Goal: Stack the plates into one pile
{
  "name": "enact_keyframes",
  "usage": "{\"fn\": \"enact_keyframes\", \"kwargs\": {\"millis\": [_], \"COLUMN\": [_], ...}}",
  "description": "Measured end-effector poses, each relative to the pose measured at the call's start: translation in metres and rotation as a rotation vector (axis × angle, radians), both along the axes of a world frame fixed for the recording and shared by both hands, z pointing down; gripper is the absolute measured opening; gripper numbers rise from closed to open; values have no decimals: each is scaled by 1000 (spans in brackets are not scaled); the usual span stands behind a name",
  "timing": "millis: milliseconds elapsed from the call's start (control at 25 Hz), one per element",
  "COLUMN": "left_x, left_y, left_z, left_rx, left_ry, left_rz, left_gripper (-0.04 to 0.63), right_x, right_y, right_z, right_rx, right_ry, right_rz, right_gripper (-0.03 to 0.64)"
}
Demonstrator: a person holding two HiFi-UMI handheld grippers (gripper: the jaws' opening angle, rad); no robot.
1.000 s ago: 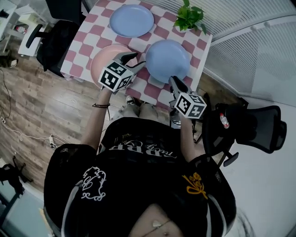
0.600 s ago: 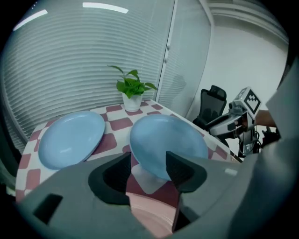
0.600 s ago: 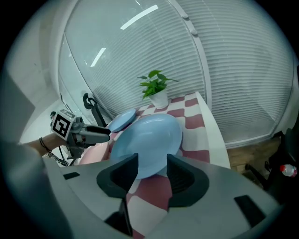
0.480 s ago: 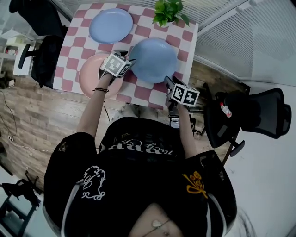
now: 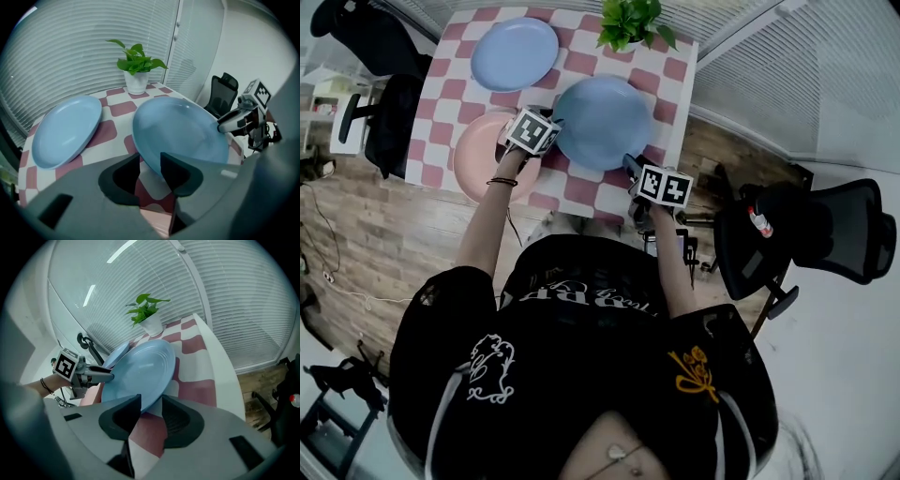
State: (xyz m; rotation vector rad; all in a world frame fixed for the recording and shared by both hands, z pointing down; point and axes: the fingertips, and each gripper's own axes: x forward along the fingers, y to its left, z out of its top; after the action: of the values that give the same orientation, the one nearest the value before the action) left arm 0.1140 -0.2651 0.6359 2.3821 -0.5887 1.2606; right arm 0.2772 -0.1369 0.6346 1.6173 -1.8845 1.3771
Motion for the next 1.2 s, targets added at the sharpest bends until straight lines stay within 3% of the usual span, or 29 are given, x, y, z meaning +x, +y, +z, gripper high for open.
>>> {"fn": "enact_keyframes", "kwargs": {"millis": [240,520,840,1200], "left_x": [2,-18,-105,-202], "left_y": [3,18,45,94], "left_z": [-26,-64,-86,-81], "left_rx": [24,117,171,170], "left_ry": [51,79,70,73], "left_rz": [-75,-169,-393,-621], "left_gripper": [146,146,146,146], "right_x": [8,0,-70,-160], "right_y": [-6,-8,-30,-23], "right_z": [-18,-43,-65,-62], "right_rx": [24,54,125,95], "right_ry": [-25,14,-26,1], "right_rz": [-39,-147,-369,-585], "right_gripper": [137,135,132,132]}}
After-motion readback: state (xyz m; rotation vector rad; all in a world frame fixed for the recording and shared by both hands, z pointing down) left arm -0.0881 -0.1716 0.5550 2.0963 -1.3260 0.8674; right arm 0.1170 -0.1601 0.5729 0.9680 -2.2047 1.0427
